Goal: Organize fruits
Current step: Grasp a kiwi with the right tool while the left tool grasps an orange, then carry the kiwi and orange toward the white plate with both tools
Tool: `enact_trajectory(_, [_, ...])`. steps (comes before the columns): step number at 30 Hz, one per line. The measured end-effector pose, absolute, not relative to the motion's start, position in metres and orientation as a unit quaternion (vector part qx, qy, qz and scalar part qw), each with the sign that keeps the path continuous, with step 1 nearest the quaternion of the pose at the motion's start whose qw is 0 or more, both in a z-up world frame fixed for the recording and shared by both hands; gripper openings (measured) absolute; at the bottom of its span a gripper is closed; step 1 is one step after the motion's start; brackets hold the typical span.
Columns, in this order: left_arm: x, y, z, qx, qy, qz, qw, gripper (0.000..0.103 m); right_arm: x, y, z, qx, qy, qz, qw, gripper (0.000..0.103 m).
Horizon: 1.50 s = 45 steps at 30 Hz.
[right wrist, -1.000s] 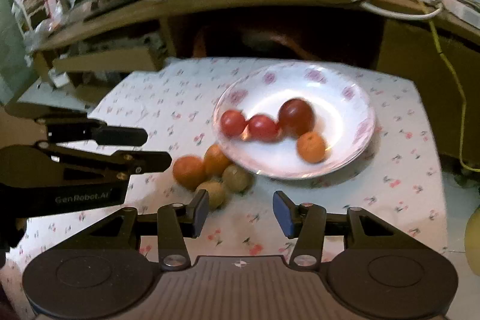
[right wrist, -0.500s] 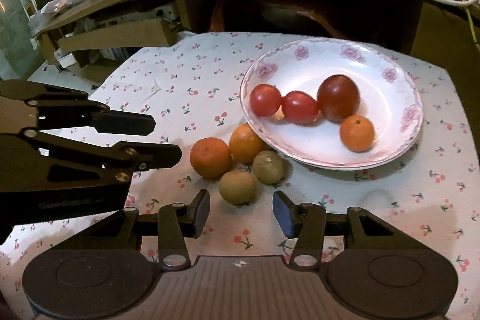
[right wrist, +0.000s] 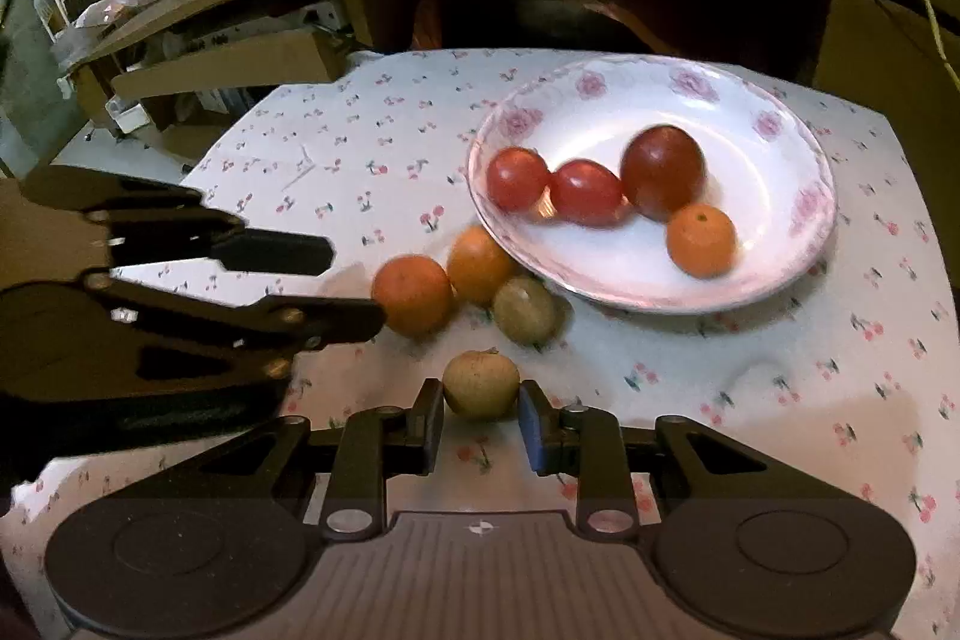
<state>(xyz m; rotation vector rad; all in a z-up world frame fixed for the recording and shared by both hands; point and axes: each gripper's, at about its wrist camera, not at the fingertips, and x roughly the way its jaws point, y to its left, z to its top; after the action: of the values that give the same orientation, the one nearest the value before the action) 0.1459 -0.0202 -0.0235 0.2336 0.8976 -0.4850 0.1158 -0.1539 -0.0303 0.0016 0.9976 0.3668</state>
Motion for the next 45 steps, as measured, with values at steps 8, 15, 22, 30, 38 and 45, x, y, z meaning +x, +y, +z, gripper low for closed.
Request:
enact_trajectory(8, [0.161, -0.032, -0.041, 0.089, 0.431, -0.223, 0.87, 0.041, 0.108, -0.176, -0.028, 0.014, 0.483, 0.162, 0.861, 0.029])
enact_trajectory(15, [0.142, -0.031, -0.035, 0.104, 0.434, -0.217, 0.868, 0.039, 0.105, -0.181, -0.026, 0.003, 0.481, 0.155, 0.863, 0.029])
enact_trajectory(22, [0.098, -0.03, -0.021, 0.098, 0.441, -0.231, 0.862, 0.039, 0.085, -0.178, -0.023, -0.009, 0.485, 0.156, 0.86, 0.029])
enact_trajectory(30, [0.078, -0.031, -0.034, 0.106, 0.451, -0.24, 0.853, 0.04, 0.05, -0.17, -0.025, -0.03, 0.489, 0.144, 0.86, 0.029])
enact_trajectory(38, [0.076, -0.03, -0.034, 0.125, 0.448, -0.248, 0.85, 0.05, 0.054, -0.168, -0.027, -0.039, 0.48, 0.155, 0.862, 0.043])
enact_trajectory(45, [0.078, -0.028, -0.033, 0.125, 0.454, -0.255, 0.845, 0.052, 0.055, -0.172, -0.025, -0.04, 0.481, 0.162, 0.861, 0.052])
